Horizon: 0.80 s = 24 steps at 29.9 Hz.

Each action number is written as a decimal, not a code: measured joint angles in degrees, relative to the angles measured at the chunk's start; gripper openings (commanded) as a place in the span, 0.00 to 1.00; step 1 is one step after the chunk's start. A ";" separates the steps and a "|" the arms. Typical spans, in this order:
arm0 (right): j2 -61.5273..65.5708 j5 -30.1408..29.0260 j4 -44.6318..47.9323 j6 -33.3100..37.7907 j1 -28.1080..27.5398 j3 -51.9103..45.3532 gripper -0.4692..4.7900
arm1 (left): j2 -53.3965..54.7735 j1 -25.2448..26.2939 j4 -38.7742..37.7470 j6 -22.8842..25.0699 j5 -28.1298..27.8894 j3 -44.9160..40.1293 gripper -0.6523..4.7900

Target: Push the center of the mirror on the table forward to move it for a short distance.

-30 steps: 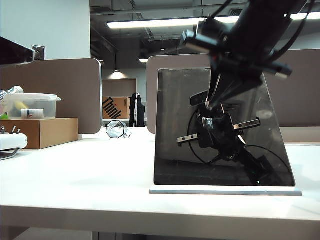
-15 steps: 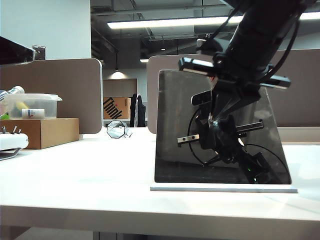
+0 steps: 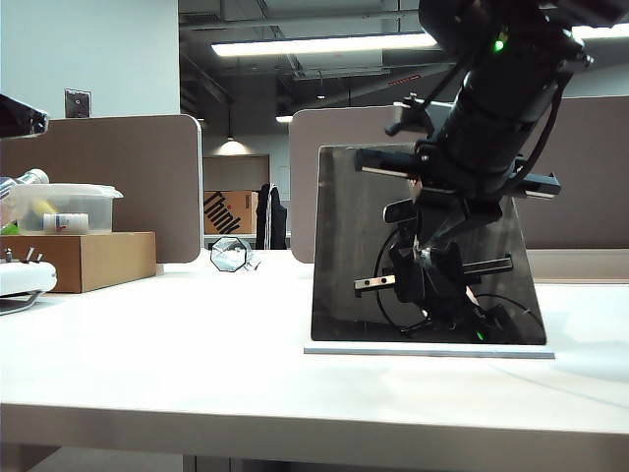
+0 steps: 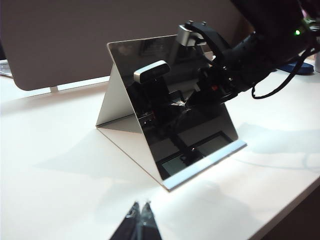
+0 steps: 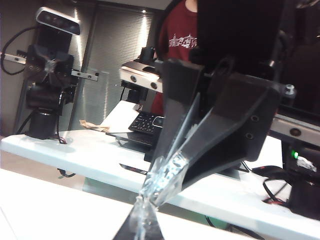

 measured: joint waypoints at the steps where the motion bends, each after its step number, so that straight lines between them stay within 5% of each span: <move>1: 0.87 0.02 0.42 -0.42 -0.52 0.52 0.07 | 0.00 -0.07 0.00 0.00 0.04 0.00 0.11; 24: 24.11 0.07 3.72 -7.21 -7.78 25.70 0.07 | 0.33 0.13 0.00 0.00 0.04 0.00 0.11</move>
